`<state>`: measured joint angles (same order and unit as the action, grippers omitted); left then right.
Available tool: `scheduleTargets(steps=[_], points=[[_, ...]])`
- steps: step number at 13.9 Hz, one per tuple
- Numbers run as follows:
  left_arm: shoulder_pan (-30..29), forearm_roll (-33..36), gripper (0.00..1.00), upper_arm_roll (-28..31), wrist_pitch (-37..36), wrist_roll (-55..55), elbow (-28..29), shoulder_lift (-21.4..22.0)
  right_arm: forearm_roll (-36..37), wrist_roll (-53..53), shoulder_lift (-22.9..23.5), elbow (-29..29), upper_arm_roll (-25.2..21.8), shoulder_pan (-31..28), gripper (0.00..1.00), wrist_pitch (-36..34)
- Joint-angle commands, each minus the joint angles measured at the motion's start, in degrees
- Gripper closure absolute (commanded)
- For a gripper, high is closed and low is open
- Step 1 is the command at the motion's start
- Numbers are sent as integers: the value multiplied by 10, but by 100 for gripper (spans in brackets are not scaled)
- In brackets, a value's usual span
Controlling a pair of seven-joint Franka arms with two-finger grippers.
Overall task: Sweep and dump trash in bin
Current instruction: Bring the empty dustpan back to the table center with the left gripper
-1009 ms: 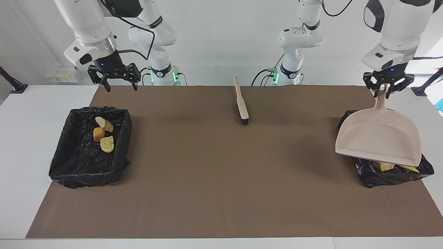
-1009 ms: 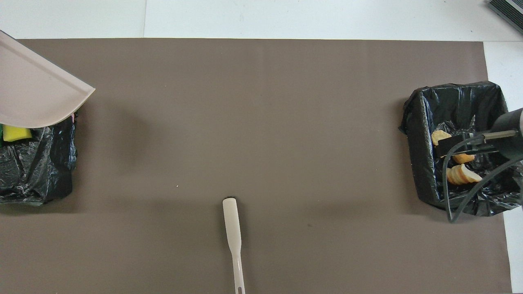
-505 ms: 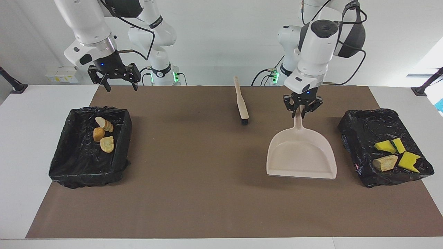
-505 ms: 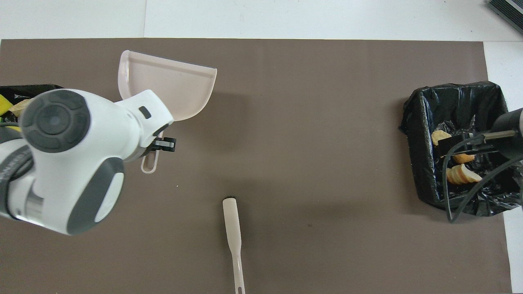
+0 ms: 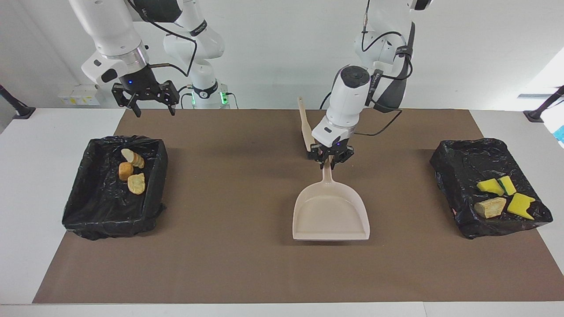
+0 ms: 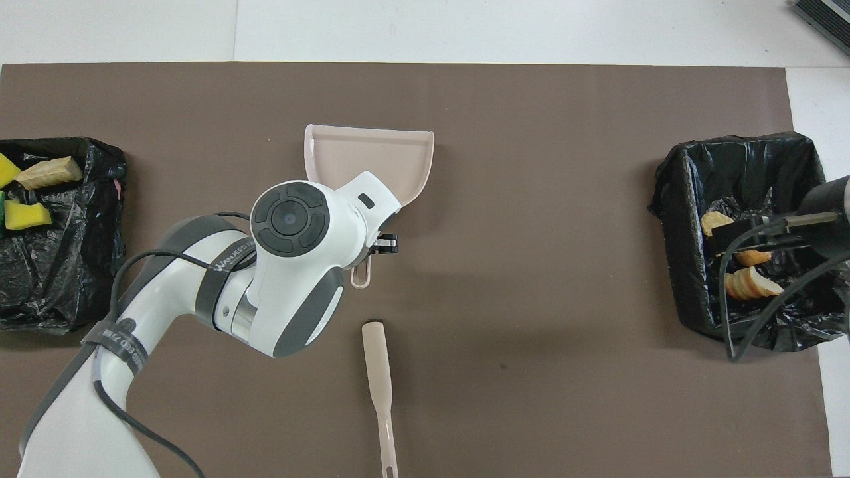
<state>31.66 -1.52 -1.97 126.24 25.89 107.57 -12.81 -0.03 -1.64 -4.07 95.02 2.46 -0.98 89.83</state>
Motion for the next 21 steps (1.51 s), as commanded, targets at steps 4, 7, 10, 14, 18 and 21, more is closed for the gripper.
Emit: scheduleTargets(steps=[4, 7, 10, 14, 18, 21], points=[[21, -19, 100, 11, 14, -52, 16, 0, -12, -5, -4, 7, 1, -7, 0, -1], [24, -49, 100, 12, 29, -42, 29, -4, -12, -2, -4, 7, 1, -7, 0, 0], [26, -50, 100, 12, 47, -43, 42, -3, -12, -2, -5, 7, 1, -8, 0, 0], [33, -52, 100, 12, 53, -33, 51, -6, -12, -4, -5, 7, 1, -8, 0, -2], [34, -64, 0, 13, 52, 21, 51, -5, -12, -2, -5, 7, 1, -8, 0, 0], [24, -64, 0, 19, 33, 22, 45, 13, -12, 0, -5, 7, 1, -8, 0, -1]])
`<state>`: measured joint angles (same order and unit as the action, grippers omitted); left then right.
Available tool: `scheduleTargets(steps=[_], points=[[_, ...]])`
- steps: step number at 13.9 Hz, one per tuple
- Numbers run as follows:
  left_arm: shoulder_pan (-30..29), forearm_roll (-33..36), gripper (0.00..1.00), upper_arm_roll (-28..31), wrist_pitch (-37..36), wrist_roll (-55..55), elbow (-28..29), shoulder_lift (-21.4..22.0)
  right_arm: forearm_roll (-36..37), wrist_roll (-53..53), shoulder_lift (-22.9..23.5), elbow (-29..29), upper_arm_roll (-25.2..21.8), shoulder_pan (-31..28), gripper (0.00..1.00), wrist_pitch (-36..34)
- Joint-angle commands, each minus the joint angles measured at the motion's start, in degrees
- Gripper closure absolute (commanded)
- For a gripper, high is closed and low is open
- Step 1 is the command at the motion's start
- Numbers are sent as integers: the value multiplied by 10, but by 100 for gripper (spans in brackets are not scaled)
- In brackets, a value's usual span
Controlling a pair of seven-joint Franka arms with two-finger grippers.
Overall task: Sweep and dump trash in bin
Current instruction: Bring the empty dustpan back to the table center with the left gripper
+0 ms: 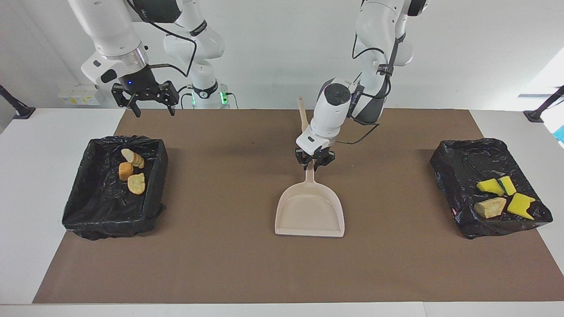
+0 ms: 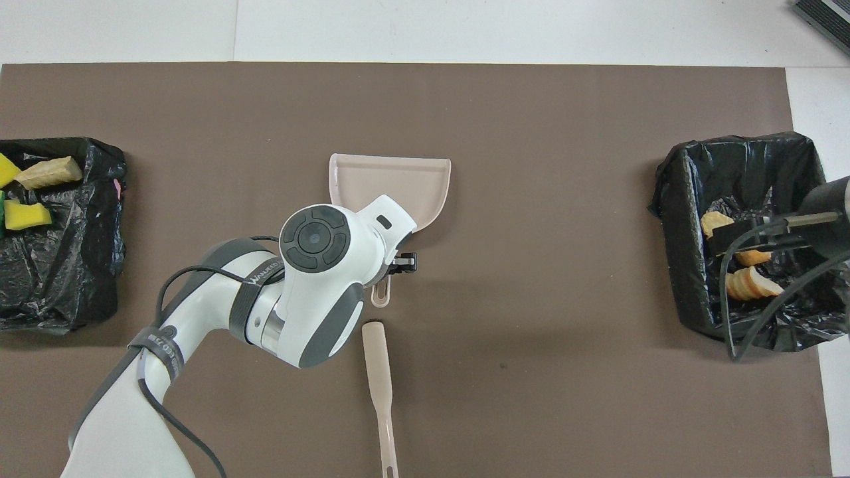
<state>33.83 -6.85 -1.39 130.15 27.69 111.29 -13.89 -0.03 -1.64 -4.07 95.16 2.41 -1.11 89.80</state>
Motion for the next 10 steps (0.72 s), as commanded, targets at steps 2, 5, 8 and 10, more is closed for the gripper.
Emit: scheduleTargets(steps=[2, 5, 8, 10], points=[[-17, -8, 0, 24, -28, 4, -7, 32, -12, 1, -5, 6, 1, -6, 0, -1], [-73, -1, 0, 24, -65, -11, -13, 67, -12, 1, -5, 6, 1, -6, 0, 0], [-139, -1, 0, 24, -129, -94, -13, 110, -12, 1, -5, 6, 1, -6, 0, 1], [-179, -1, 0, 24, -174, -163, -13, 129, -12, 1, -5, 6, 1, -6, 0, 1]])
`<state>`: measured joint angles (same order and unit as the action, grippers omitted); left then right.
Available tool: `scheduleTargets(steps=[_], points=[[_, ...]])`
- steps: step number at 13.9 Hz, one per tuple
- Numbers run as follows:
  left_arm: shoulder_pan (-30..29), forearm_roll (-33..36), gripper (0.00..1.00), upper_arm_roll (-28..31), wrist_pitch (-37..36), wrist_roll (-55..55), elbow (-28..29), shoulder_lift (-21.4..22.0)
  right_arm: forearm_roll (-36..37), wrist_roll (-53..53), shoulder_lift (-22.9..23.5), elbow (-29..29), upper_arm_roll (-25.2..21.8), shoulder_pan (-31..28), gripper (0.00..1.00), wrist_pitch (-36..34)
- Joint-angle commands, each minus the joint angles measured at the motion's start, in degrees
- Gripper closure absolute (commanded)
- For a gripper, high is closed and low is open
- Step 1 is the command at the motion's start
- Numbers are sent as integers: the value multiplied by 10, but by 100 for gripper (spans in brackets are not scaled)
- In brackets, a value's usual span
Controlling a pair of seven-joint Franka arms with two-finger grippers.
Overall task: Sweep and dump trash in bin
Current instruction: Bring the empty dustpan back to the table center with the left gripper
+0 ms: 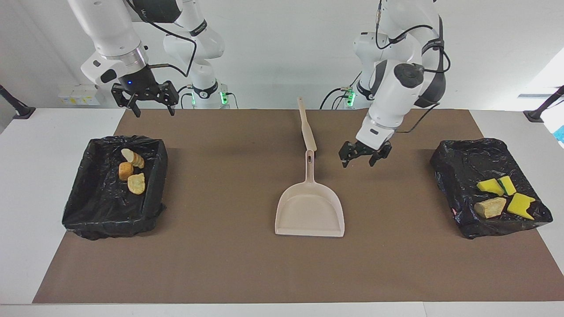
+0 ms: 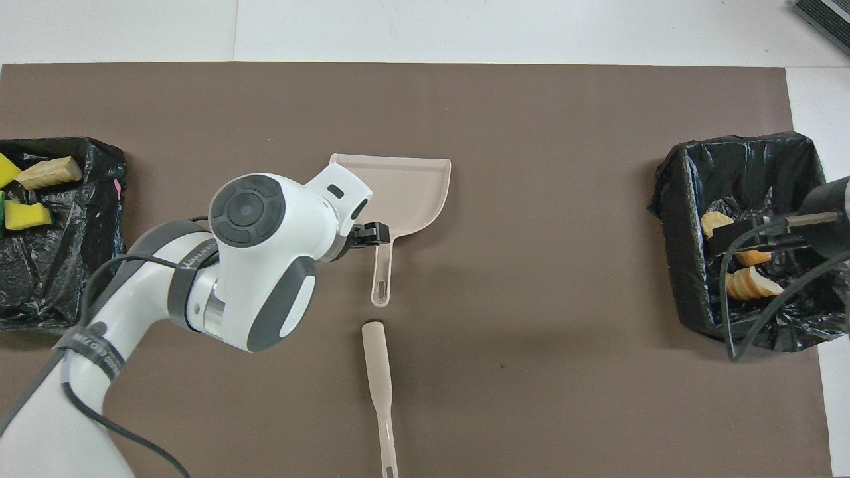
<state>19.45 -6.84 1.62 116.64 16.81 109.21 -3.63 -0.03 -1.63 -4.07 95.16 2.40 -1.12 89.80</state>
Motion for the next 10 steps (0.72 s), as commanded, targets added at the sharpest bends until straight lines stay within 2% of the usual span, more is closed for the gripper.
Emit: scheduleTargets(steps=[1, 8, 10], points=[[-57, -1, 0, -7, -53, -84, 8, 34, -12, 0, -5, 6, 1, -6, 0, 1], [-162, 19, 0, -6, -113, -252, 7, 67, -13, 0, -6, 6, 1, -6, 0, 0], [-180, 20, 0, -6, -125, -267, -7, 74, -12, 0, -6, 6, 1, -6, 0, 0]])
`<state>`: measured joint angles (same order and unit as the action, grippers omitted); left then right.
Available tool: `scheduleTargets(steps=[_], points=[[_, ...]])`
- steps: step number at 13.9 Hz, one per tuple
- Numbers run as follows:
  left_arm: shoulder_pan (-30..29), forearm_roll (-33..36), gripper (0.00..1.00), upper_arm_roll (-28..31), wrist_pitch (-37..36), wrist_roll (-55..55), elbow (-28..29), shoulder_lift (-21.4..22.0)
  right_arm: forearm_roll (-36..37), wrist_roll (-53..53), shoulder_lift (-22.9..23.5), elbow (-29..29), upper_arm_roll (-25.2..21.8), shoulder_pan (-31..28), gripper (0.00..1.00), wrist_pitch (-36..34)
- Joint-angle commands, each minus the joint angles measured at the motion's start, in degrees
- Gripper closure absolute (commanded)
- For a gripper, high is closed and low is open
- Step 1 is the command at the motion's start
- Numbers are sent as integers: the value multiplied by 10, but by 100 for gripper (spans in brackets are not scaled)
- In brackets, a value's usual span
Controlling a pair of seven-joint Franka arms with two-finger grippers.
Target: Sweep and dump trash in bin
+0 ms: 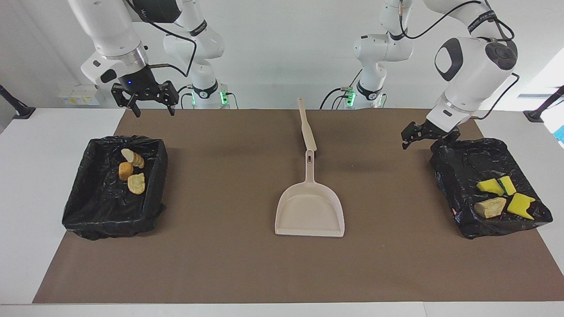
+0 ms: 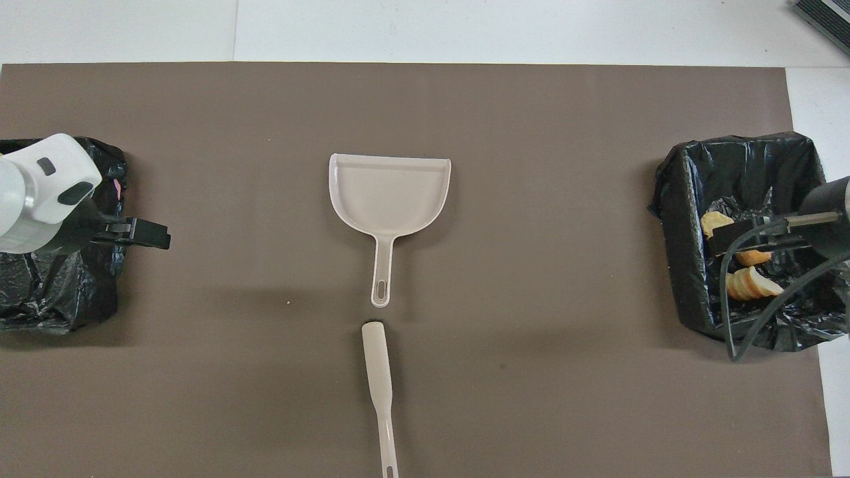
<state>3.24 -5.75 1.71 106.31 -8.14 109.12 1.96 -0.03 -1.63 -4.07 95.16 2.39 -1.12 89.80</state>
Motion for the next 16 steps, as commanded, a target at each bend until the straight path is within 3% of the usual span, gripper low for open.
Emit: scheduleTargets(steps=[1, 5, 8, 16], points=[[-18, 10, 0, -6, -45, -18, -26, 18, -13, 0, -6, 6, 2, -6, 0, 0], [-18, 37, 0, -7, -145, -11, -134, 18, -13, 0, -6, 6, 2, -6, 0, -2], [-16, 35, 0, -11, -196, 35, -183, 18, -13, 0, -6, 6, 2, -6, 0, -2], [-10, 35, 0, -14, -199, 70, -182, 29, -13, 0, -6, 7, 2, -6, 0, -2]])
